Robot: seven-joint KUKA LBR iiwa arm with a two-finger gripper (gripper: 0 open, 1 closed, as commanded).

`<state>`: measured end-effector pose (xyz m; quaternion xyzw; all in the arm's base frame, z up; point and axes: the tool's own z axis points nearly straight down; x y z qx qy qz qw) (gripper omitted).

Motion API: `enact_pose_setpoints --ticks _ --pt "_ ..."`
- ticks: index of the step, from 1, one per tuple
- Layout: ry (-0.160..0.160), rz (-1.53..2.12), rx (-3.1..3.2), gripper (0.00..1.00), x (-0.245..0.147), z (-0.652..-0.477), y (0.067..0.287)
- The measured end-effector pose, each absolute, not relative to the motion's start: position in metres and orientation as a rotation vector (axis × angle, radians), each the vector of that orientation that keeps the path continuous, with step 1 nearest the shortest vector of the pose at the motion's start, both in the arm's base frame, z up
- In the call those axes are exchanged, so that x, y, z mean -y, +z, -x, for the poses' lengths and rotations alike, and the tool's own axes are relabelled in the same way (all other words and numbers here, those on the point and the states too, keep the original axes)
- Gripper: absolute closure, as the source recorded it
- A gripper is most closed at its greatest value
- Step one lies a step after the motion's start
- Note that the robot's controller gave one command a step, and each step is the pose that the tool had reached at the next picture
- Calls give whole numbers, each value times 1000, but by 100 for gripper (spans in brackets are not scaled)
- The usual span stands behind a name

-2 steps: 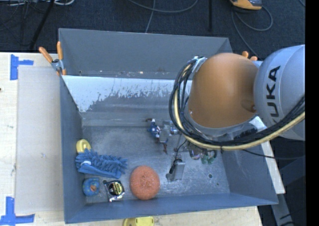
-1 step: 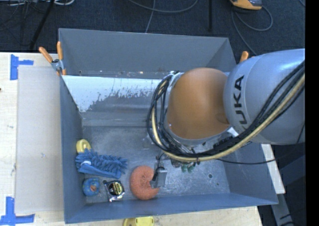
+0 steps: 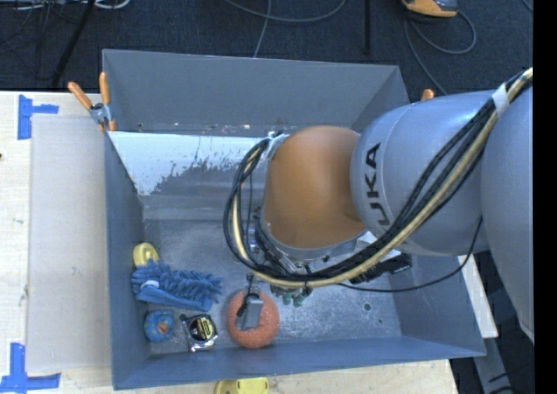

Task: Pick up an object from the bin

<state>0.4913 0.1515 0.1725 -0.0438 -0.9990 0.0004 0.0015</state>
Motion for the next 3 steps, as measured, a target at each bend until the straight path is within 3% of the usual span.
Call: enact_pose_setpoints --ticks 1,2,3 --pt "0 71 3139 0 -142 -480 154" --pt "-4 105 3144 100 -116 -473 79" --pt "-4 107 3143 100 -116 -473 79"
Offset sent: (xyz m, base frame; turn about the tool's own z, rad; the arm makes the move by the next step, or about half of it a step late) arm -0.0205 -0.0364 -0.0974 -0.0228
